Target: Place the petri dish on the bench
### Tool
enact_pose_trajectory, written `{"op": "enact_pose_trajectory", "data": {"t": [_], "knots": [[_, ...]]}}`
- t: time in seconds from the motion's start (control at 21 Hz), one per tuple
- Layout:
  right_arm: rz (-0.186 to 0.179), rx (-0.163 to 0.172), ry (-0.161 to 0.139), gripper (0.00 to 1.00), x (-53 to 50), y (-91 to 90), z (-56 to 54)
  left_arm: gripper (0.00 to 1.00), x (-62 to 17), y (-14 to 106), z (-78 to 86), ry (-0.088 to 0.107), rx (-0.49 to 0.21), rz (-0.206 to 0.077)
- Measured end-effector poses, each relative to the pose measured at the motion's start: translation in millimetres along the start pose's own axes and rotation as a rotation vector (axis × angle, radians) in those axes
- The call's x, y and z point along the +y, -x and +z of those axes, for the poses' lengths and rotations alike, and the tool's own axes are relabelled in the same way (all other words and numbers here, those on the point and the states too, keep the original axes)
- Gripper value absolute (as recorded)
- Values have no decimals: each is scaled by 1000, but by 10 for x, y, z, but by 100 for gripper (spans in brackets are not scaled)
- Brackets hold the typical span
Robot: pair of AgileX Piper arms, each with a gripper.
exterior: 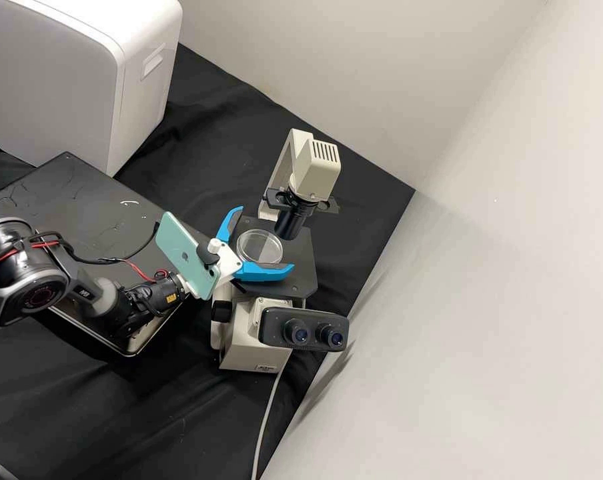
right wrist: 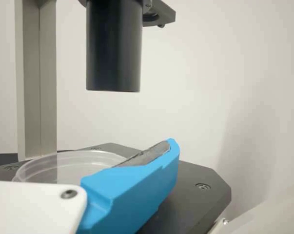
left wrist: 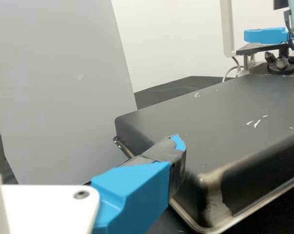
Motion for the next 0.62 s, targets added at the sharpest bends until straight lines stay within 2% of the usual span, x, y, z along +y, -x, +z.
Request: {"op": "enact_pose_trajectory", "data": {"t": [0.14,0.33,0.57,0.62], "knots": [[0,2,0,100,-1,-3,-5,100,0,0,0,0,0,0],[0,0,-15,100,-7,-3,-3,100,0,0,0,0,0,0],[0,0,-15,100,-7,-3,-3,100,0,0,0,0,0,0],[0,0,-15,0,-7,-3,-3,100,0,0,0,0,0,0]]}}
